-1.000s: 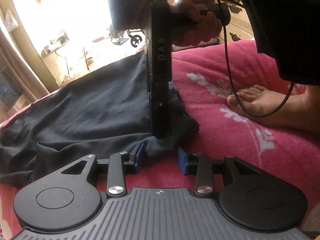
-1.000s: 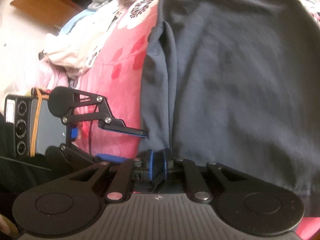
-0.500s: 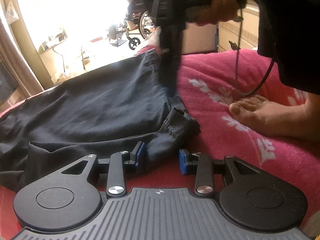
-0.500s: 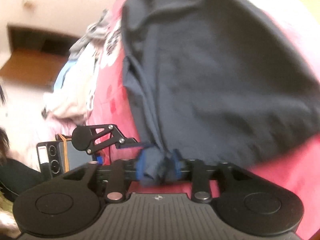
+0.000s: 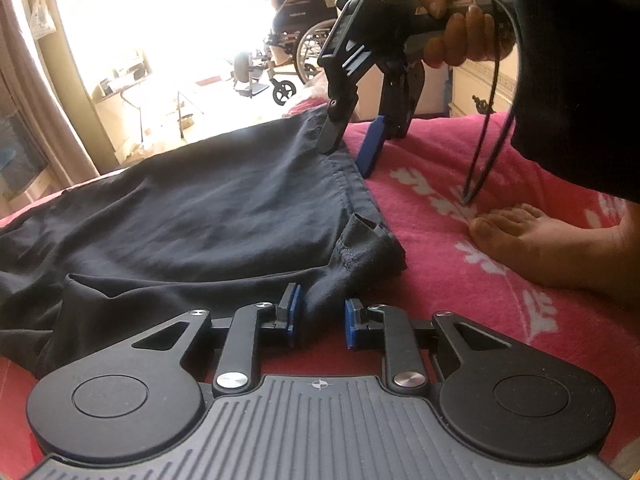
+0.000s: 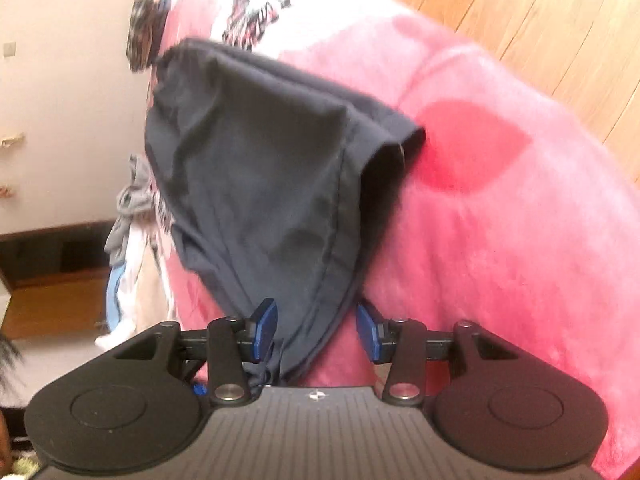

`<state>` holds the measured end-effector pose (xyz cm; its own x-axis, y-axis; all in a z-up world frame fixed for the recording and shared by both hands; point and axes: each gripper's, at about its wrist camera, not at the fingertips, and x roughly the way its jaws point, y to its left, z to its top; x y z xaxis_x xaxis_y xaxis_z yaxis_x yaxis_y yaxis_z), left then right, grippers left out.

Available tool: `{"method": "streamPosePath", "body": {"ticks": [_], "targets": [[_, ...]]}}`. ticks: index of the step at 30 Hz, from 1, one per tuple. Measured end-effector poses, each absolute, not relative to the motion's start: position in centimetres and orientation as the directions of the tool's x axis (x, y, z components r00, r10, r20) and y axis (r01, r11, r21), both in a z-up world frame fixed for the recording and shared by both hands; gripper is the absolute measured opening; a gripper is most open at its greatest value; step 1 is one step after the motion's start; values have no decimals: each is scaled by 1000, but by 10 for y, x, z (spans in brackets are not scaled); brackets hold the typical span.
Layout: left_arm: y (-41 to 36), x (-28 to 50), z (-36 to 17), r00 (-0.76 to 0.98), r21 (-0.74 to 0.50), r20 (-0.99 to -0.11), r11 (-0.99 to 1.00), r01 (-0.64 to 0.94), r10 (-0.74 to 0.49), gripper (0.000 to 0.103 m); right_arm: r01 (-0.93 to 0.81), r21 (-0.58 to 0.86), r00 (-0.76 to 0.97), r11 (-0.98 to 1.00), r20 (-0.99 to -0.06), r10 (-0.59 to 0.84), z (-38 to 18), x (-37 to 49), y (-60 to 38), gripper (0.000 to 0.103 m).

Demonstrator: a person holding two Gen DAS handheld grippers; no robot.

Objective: Fold clothes

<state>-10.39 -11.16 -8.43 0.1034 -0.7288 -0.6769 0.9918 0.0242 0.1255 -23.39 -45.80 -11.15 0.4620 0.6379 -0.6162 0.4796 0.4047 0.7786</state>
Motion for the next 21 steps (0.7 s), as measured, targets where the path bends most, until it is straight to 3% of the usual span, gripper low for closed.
{"method": "streamPosePath", "body": {"ticks": [6, 8, 10, 16, 21], "targets": [[-110, -97, -83, 98, 70, -662, 69, 995, -743, 7, 505, 779, 521, 373, -619, 587, -113, -233, -452, 47], [-109, -96, -82, 95, 57, -657, 76, 995, -748, 6, 494, 783, 543, 378, -617, 569, -112, -232, -449, 41], [-108, -95, -81, 89, 42, -651, 81, 996, -754, 5, 462, 788, 551, 408, -615, 564, -107, -229, -446, 10], [-100, -78, -73, 56, -119, -607, 161, 980, -792, 5, 348, 820, 590, 455, -568, 574, -82, -214, -442, 7], [-90, -48, -63, 40, -322, -548, 255, 912, -836, 5, 285, 845, 631, 451, -520, 575, -65, -190, -439, 7]]}}
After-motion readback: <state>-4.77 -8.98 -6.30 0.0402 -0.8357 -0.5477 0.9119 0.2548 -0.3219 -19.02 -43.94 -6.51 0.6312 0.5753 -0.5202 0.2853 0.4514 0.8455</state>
